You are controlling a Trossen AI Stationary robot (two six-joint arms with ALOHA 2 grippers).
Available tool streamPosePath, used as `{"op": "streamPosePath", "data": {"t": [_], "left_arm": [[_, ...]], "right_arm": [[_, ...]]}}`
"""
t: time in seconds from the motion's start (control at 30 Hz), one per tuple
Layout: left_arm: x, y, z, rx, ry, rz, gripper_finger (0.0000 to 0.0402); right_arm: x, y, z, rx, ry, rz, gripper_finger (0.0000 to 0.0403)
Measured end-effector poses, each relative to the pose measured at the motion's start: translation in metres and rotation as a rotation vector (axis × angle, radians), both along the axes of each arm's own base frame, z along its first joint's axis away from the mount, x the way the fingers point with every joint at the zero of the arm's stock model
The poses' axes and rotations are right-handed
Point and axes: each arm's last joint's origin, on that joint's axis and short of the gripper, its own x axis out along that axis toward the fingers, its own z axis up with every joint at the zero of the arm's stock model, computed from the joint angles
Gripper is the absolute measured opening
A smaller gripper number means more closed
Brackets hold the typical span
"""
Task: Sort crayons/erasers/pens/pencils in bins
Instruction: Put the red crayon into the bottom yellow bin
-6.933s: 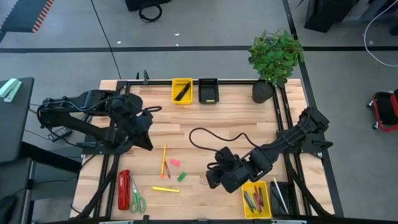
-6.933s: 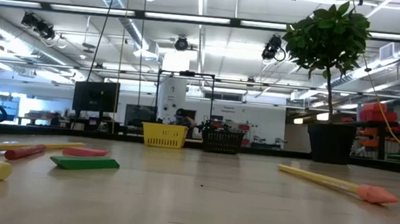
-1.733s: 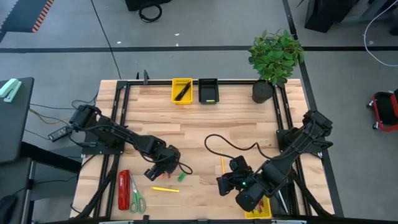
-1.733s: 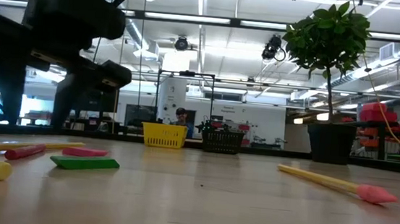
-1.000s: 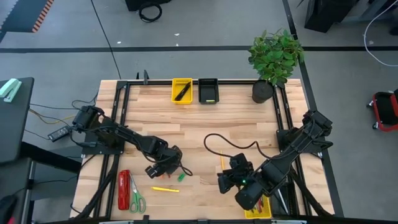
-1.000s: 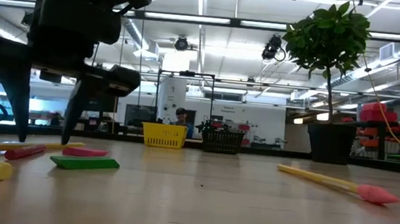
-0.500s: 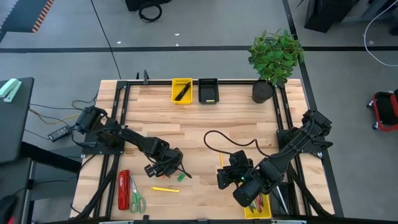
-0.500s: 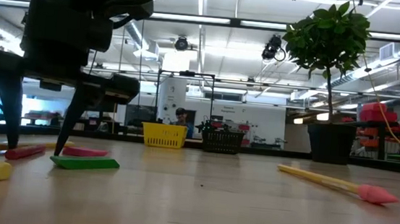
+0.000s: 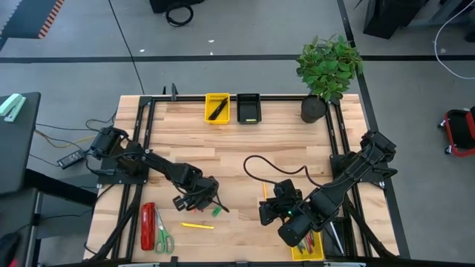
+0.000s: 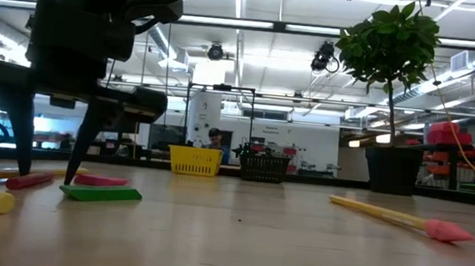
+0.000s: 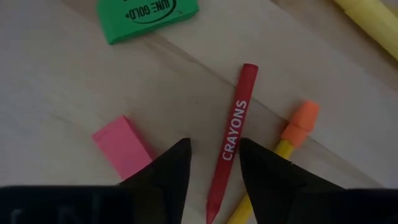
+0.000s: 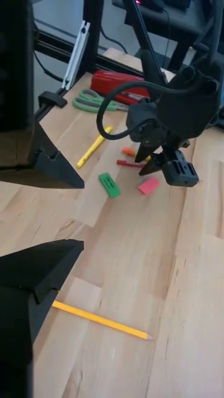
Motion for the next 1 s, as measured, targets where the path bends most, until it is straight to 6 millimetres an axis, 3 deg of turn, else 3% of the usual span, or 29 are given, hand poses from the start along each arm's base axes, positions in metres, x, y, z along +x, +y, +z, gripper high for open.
{"op": "streamPosePath", "data": {"t": [0.27, 0.5, 0.83, 1.0], "left_arm": [[0.001, 0.000, 0.000, 0.000, -0.010, 0.005, 0.0080], [0.001, 0.000, 0.000, -0.003, -0.011, 0.013, 0.0035], [0.003, -0.001, 0.003, -0.006, -0.022, 0.013, 0.0059], [0.015, -0.007, 0.018, -0.031, -0.065, 0.062, 0.0040]], "right_arm": [[0.000, 0.003, 0.000, 0.047, 0.023, 0.025, 0.0149], [-0.012, 0.024, 0.005, 0.170, 0.052, 0.130, 0.0149], [-0.035, 0.051, 0.019, 0.251, 0.023, 0.169, 0.0149], [-0.039, 0.055, 0.024, 0.270, 0.012, 0.176, 0.0149]]}}
